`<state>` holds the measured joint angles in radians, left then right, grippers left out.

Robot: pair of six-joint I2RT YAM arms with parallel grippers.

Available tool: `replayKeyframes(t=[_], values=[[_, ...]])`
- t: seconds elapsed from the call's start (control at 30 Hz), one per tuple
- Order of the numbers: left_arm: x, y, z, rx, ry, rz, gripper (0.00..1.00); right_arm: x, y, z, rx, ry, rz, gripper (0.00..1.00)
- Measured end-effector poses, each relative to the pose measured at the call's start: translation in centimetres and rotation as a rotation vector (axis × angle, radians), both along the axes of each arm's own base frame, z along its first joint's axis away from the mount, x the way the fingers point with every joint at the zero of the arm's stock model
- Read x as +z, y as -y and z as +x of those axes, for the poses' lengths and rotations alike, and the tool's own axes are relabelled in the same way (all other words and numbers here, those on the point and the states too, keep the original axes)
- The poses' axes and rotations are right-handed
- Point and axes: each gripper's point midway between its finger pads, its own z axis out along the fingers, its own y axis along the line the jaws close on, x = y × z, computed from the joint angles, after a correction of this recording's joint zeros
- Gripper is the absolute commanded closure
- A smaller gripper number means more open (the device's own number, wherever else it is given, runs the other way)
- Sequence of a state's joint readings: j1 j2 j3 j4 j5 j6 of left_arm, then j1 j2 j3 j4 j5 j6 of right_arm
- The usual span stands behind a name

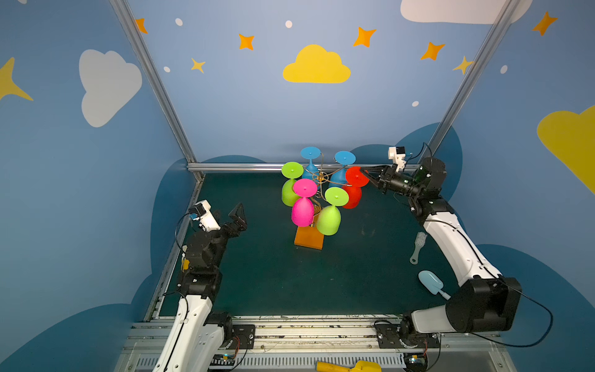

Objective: Take the wine glass off the wine glass rack
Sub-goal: Pick up the wine glass from the wine glass rack.

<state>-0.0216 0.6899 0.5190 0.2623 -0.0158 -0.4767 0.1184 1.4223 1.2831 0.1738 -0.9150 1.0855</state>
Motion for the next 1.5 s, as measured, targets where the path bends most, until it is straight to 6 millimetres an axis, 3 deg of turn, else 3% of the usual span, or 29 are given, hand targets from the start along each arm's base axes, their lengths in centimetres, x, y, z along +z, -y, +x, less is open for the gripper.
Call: replayKeyframes(t=[0.73, 1.2, 1.5], values=[[0.2, -0.1, -0.3, 0.003, 0.011, -0.007, 0.01, -0.2, -2.8, -1.0, 0.030, 0.020, -0.024, 1.00], [0.5, -0.1, -0.5, 0.006, 0.022, -0.008, 0.01, -1.6, -4.0, 0.8, 0.041, -0.023, -0.025, 1.00], [0.5, -0.2, -0.5, 0.009, 0.023, -0.008, 0.01, 0.0, -4.1, 1.7, 0.032, 0.024, -0.010, 1.00]])
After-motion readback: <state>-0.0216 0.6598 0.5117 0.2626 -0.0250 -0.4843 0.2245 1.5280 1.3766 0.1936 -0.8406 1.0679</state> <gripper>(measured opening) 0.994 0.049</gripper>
